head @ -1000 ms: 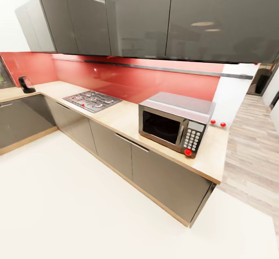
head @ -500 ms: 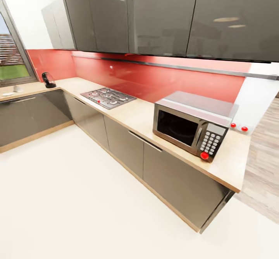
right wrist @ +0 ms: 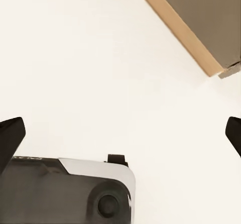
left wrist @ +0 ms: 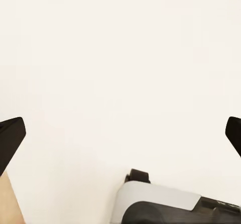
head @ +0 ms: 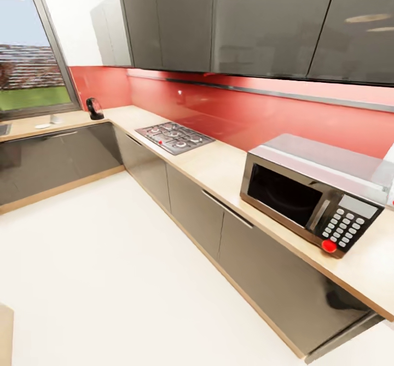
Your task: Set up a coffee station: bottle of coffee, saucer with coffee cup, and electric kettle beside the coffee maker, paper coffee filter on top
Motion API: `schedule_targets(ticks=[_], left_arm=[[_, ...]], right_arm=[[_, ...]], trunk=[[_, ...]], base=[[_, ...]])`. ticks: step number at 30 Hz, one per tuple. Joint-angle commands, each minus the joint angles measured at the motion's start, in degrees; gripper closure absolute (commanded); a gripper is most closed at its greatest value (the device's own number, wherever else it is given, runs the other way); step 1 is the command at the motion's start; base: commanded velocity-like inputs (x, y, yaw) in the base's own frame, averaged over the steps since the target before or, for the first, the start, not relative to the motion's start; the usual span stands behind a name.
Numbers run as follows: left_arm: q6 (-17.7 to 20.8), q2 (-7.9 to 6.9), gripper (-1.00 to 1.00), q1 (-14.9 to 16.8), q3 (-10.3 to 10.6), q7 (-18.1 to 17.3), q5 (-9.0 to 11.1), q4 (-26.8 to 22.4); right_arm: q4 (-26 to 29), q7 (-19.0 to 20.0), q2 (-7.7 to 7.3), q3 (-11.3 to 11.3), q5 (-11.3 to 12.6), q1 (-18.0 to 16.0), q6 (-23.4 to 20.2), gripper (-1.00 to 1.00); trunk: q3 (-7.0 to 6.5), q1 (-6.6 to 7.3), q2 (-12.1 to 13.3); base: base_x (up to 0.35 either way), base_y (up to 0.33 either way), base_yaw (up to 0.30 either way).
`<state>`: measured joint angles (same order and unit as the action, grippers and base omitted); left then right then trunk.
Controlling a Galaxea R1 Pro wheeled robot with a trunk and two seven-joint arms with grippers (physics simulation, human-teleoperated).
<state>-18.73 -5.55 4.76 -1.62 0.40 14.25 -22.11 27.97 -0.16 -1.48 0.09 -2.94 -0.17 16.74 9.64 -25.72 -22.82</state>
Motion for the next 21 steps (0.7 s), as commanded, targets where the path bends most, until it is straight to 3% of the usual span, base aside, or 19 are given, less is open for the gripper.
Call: schedule_targets(ticks=[1, 11, 21], left_arm=[[-0.2, 0.01, -1.0, 0.1, 0.0, 0.0, 0.2, 0.1], [-0.2, 0.02, -1.0, 0.1, 0.0, 0.0, 0.3, 0.2], [-0.1, -0.01, -1.0, 0.1, -0.1, 0.1, 0.4, 0.2]], right_arm=[[0.0, 0.0, -0.02, 0.0, -0.3, 0.0, 0.1, -1.0], [0.0, 0.0, -0.01, 0.0, -0.3, 0.0, 0.1, -1.0], [0.0, 0.0, -0.01, 0.0, -0.3, 0.0, 0.1, -1.0]], trunk=[[0.16, -0.06, -0.1], [0.71, -0.06, -0.1], [1.25, -0.06, -0.1]], base=[[0.324, 0.0, 0.244], [0.33, 0.02, 0.243], [0.271, 0.229, 0.243]])
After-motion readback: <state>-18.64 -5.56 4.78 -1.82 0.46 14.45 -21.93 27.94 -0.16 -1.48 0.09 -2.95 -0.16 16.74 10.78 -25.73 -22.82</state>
